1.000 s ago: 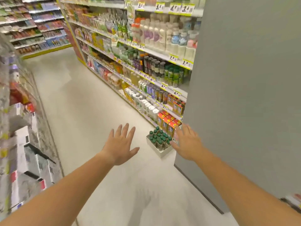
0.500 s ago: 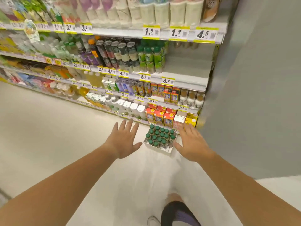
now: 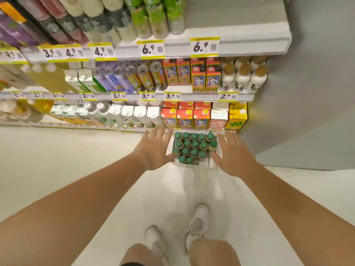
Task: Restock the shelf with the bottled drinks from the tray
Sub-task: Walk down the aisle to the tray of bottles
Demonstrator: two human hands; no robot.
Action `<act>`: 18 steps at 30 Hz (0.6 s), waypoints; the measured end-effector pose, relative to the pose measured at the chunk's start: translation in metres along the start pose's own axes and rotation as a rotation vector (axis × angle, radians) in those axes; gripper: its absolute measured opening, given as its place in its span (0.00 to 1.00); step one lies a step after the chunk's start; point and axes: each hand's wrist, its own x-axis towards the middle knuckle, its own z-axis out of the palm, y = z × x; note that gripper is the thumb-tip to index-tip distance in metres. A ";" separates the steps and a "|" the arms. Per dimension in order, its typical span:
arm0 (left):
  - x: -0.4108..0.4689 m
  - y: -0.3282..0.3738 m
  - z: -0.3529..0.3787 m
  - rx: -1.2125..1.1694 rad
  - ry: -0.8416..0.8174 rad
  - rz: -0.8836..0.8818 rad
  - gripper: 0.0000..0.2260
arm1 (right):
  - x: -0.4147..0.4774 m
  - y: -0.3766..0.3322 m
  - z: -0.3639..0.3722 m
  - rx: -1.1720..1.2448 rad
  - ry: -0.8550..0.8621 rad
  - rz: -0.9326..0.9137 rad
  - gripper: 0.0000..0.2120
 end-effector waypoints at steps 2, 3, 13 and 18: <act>0.028 -0.009 0.039 -0.014 -0.005 0.025 0.39 | 0.026 -0.007 0.032 0.001 -0.004 0.017 0.35; 0.042 -0.012 0.061 -0.015 -0.009 0.039 0.39 | 0.037 -0.010 0.050 -0.007 -0.006 0.023 0.35; 0.157 -0.032 0.302 -0.013 0.015 0.077 0.44 | 0.133 0.009 0.270 0.043 -0.057 0.144 0.31; 0.203 -0.032 0.373 -0.306 0.113 0.023 0.45 | 0.168 0.029 0.343 0.118 -0.077 0.287 0.25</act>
